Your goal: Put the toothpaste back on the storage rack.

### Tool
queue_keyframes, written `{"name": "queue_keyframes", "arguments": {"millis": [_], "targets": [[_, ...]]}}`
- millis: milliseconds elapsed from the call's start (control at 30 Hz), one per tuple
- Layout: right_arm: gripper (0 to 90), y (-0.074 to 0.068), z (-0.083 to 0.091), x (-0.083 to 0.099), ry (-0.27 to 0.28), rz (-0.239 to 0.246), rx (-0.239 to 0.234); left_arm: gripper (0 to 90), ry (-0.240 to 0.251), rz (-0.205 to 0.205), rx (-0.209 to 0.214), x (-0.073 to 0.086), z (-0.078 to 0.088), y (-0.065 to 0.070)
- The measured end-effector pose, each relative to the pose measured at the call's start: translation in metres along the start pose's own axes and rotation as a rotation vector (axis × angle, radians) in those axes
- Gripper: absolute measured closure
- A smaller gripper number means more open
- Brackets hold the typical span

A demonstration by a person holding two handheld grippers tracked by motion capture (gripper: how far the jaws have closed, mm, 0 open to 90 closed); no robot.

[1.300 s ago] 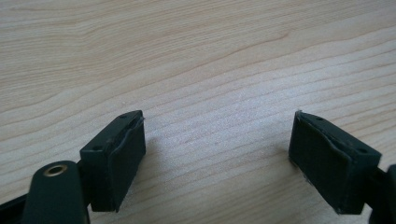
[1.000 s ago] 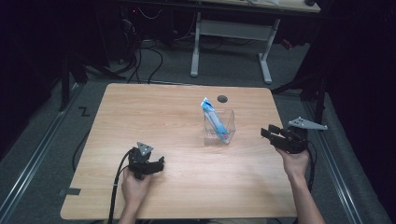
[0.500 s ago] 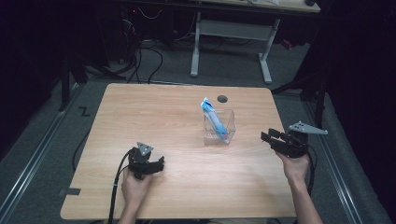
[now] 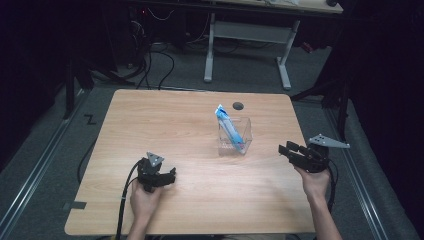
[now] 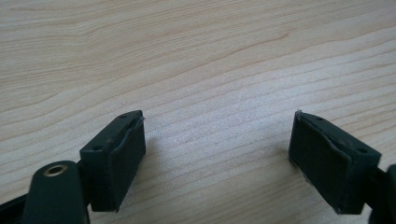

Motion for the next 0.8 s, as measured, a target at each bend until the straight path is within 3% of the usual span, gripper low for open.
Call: {"name": "queue_keyframes", "arguments": {"millis": [800], "targets": [[54.4, 0.003, -0.008, 0.024, -0.011, -0.054, -0.025, 19.0, 0.000, 0.000, -0.001, 0.000, 0.000, 0.000]]}}
Point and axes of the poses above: each handheld gripper's, and its own axes: z roughly backward along the jaws, x roughly out of its underside, y roughly to its right, the point moved 10 cm from there along -z, roughly forward along the jaws, and after that the axes turned 10 degrees about -z, right-handed, at the moved point
